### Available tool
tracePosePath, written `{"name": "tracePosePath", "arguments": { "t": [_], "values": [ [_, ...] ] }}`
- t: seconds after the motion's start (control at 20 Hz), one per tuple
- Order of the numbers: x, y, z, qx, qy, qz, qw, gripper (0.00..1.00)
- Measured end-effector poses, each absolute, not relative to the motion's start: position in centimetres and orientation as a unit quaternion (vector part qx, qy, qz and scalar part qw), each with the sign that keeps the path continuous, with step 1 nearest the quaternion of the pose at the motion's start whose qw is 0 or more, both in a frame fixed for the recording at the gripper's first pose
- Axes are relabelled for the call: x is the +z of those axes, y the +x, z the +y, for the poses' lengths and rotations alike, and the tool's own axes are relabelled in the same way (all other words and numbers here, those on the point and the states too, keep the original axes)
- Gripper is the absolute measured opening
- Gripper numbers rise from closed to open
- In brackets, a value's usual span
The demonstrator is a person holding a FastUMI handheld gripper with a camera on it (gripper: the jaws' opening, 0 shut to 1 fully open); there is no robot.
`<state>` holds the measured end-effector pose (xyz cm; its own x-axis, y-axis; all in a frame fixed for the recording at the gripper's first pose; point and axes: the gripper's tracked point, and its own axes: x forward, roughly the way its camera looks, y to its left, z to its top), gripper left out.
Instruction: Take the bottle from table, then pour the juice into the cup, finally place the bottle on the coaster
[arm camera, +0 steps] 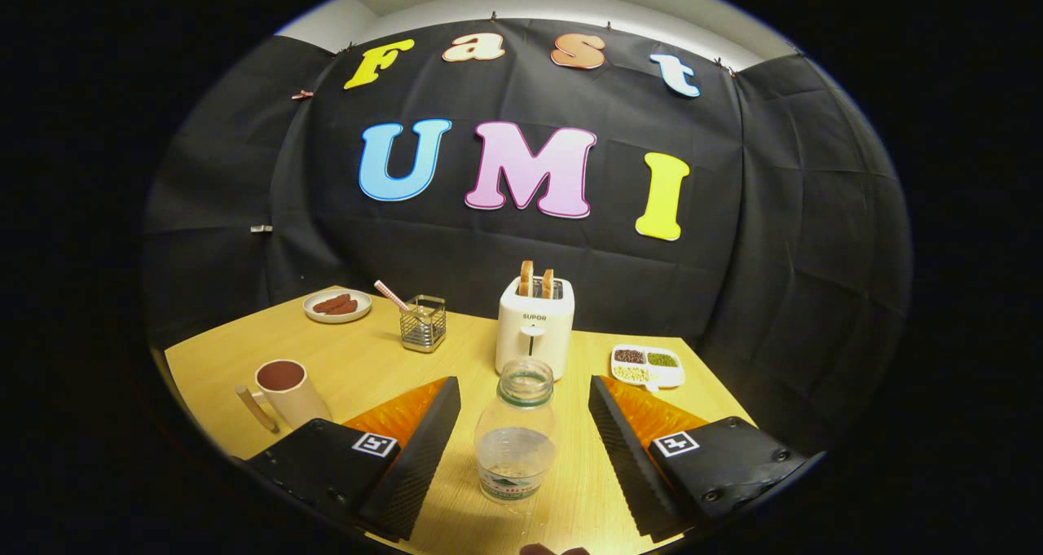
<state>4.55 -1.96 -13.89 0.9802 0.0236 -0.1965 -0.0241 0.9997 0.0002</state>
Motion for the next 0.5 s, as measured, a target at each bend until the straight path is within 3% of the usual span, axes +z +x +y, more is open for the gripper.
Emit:
{"name": "tracePosePath", "arguments": {
  "t": [0.5],
  "values": [
    [-19.6, 5.2, -1.5, 0.016, 0.009, 0.142, 0.99, 0.98]
  ]
}}
